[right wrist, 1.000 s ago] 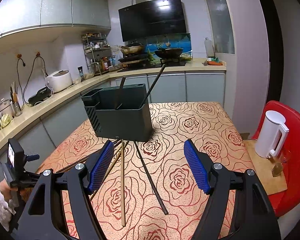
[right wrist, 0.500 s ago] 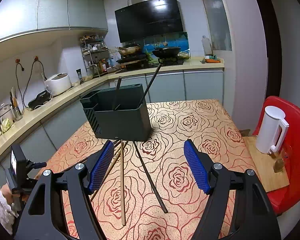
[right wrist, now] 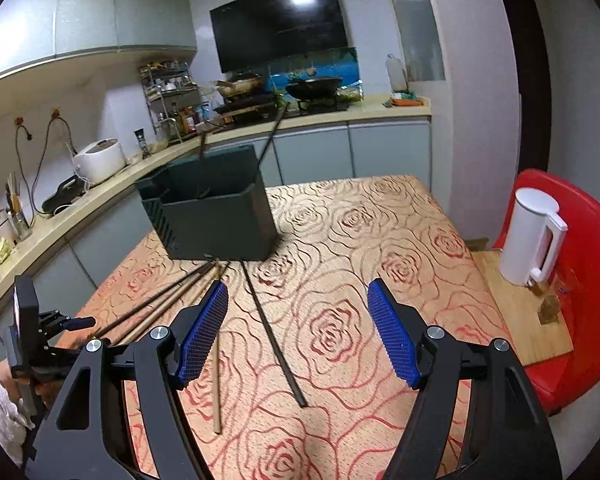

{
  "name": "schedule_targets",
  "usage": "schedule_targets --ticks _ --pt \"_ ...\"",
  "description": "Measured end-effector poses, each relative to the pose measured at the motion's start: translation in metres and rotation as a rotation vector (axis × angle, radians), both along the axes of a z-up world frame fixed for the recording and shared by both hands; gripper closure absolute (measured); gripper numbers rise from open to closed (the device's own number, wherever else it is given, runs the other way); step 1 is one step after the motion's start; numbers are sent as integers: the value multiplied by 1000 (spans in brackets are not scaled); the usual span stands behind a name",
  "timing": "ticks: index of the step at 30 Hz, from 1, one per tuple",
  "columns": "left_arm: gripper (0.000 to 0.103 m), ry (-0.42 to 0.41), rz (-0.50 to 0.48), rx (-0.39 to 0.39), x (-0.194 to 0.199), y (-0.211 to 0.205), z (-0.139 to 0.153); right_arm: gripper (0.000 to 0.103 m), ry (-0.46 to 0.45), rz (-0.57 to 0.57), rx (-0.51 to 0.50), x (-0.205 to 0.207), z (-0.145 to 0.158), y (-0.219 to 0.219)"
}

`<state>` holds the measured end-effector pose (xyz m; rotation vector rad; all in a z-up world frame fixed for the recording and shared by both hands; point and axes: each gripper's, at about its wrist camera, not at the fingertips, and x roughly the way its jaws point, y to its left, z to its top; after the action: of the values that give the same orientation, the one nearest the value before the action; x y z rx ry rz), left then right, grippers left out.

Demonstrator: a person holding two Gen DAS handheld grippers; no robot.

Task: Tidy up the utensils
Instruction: 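Move both tools back down toward the remaining chopsticks on the tablecloth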

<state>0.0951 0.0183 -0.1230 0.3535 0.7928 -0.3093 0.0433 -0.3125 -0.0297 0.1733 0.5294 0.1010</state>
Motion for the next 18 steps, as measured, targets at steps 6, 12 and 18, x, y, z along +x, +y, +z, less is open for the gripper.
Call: schedule_targets --ticks 6,12,18 --pt "83 7 -24 -19 -2 -3 -2 33 44 4 -11 3 -19 -6" --pt "94 16 -18 -44 -2 0 -2 33 113 47 -28 10 -45 0" --pt "94 -2 23 -48 -4 9 2 37 195 136 -81 18 -73 18"
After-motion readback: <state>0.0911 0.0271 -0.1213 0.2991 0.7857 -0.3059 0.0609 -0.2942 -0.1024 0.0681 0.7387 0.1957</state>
